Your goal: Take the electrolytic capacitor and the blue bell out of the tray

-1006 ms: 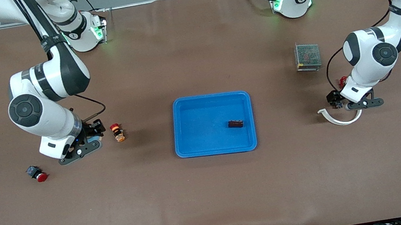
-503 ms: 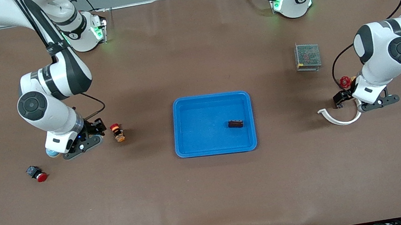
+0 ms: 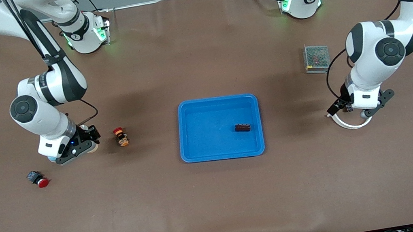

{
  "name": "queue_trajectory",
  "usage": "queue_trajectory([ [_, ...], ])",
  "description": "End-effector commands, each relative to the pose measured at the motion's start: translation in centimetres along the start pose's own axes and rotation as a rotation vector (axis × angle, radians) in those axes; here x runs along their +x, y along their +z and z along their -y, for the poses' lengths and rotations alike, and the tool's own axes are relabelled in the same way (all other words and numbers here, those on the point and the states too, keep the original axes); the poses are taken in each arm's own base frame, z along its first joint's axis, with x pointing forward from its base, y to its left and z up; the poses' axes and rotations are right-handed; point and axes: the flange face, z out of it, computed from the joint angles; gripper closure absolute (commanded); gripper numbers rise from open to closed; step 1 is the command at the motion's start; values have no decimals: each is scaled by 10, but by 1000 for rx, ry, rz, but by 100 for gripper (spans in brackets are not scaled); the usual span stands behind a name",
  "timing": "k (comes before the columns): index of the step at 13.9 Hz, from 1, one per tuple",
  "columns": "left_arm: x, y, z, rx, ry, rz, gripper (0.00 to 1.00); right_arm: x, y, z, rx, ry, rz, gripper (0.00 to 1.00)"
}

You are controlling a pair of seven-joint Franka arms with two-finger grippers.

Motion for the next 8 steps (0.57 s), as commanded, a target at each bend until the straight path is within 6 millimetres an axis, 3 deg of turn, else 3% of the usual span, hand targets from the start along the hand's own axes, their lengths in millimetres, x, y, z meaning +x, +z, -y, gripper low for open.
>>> queue_trajectory([
  [1,-15,-12,-12,5,-142,21,0,-8,14,3,10,-5,-23,46],
  [8,-71,-18,-64,-29,-471,88,0,-16,48,8,15,-9,-20,46],
])
